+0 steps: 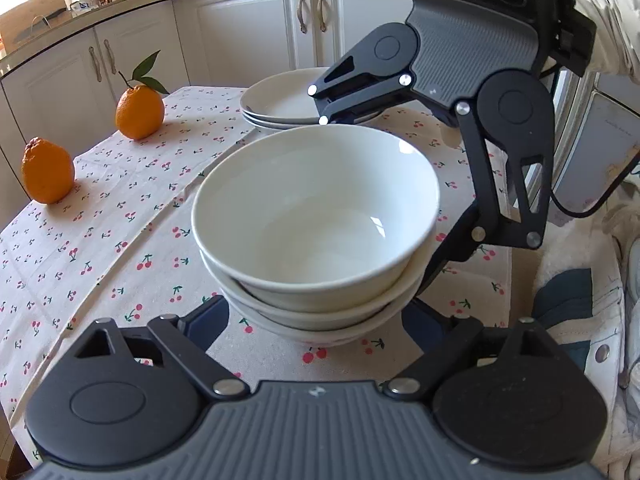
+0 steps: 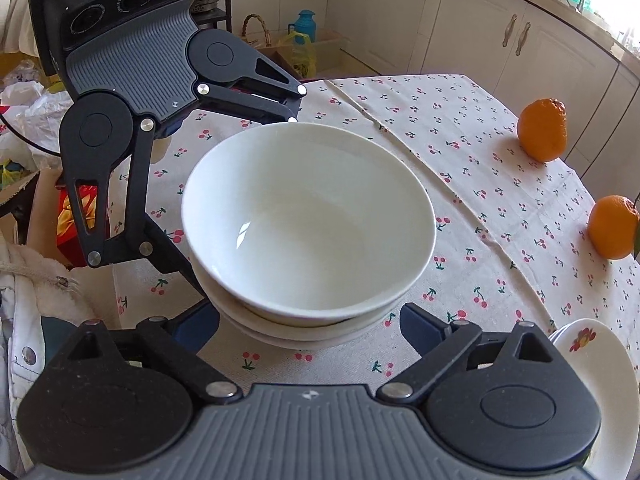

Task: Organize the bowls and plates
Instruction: 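Lift and carry the bowl stack with both grippers toward the plate stack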

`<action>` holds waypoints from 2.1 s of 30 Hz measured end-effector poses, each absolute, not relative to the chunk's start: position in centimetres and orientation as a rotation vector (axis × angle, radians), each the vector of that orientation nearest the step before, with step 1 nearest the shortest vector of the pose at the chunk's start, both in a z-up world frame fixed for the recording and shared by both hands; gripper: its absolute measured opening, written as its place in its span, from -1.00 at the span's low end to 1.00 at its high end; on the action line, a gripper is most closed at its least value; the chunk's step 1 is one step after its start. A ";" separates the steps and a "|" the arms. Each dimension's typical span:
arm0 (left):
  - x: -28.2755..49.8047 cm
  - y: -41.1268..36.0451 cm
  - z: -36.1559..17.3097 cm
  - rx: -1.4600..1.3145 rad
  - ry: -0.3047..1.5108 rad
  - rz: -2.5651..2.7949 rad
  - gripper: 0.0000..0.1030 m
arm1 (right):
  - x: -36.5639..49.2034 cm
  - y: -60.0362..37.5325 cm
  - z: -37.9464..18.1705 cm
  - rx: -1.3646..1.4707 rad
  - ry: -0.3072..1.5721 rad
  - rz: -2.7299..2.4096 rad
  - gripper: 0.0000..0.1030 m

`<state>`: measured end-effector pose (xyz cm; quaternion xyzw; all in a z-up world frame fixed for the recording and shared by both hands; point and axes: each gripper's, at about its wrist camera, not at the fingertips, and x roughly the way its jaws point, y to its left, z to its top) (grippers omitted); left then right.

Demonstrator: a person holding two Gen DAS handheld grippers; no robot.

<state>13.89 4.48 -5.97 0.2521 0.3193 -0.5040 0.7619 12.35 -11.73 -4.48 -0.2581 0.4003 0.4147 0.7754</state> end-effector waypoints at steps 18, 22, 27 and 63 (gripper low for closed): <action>15.5 4.3 -6.2 0.556 0.731 -1.208 0.67 | 14.0 -11.1 -4.4 -0.588 0.933 0.992 0.80; 15.8 4.4 -6.3 0.554 0.731 -1.226 0.67 | 14.3 -11.0 -4.4 -0.592 0.947 1.005 0.79; 16.0 4.4 -6.3 0.543 0.737 -1.238 0.67 | 14.9 -10.9 -4.6 -0.594 0.963 1.021 0.79; 14.7 0.5 -4.5 0.533 0.706 -1.226 0.67 | 13.2 -14.8 -2.4 -0.583 0.935 0.983 0.80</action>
